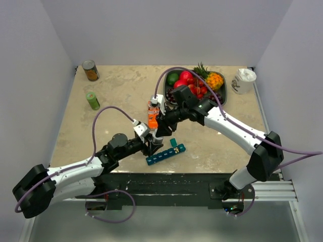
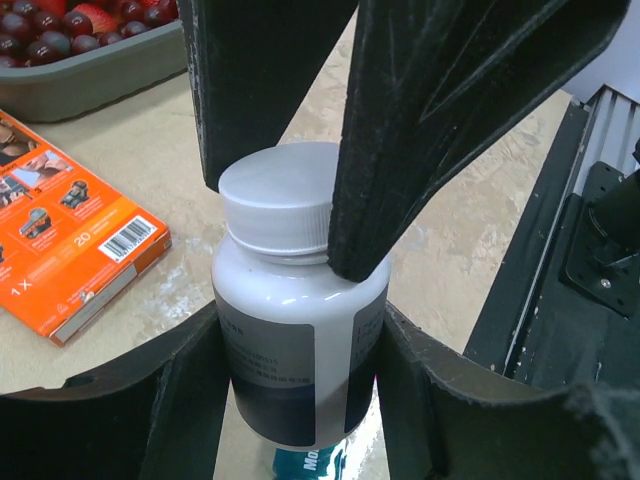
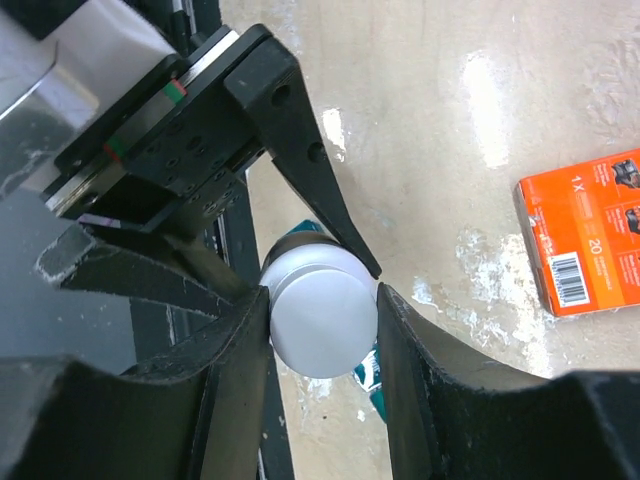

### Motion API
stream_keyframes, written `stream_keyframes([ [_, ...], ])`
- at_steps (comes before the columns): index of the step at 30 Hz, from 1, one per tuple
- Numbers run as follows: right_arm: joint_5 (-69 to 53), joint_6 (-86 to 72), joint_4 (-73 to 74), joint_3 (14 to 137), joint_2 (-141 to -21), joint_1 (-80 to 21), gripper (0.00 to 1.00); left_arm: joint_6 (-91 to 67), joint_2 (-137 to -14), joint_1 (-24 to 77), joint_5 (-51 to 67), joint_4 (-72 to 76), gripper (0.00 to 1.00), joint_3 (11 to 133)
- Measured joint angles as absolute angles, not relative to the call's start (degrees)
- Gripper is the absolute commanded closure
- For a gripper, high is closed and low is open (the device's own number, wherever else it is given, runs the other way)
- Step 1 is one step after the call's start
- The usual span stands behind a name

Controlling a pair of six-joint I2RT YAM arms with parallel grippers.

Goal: Sort the pills into containers

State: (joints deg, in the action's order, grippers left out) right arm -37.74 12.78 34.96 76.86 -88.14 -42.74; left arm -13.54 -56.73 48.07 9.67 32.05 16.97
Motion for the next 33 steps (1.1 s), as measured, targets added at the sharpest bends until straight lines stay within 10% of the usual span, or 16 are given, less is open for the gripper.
stream_keyframes([
  [6, -38.44, 12.14, 37.65, 78.85, -89.97, -41.78, 0.01, -14.48, -57.43, 47.97, 8.93, 34.85, 1.00, 16.97],
  [23, -56.01, 62.37, 70.96, 91.20, -85.06, -38.11, 0.05, -14.57, -55.79, 45.76, 34.68, 37.60, 1.00, 18.37],
  [33, -56.34, 71.53, 76.03, 90.56, -86.89, -42.37, 0.40, -14.59, -59.22, 45.76, 46.54, 37.65, 1.00, 21.87],
])
